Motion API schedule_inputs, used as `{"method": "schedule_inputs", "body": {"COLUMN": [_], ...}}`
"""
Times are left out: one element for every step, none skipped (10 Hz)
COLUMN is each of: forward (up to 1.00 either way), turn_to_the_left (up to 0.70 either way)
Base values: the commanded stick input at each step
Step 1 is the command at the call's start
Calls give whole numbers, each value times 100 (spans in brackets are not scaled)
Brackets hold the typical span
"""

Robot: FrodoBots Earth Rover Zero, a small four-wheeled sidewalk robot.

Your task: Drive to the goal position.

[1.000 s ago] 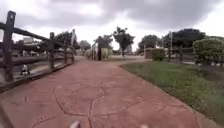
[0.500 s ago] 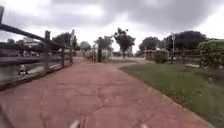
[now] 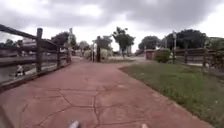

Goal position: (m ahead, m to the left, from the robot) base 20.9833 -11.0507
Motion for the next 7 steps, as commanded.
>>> {"method": "schedule_inputs", "body": {"forward": [70,70,70,70,70,70,70], "turn_to_the_left": [0,0,0,0,0,0,0]}}
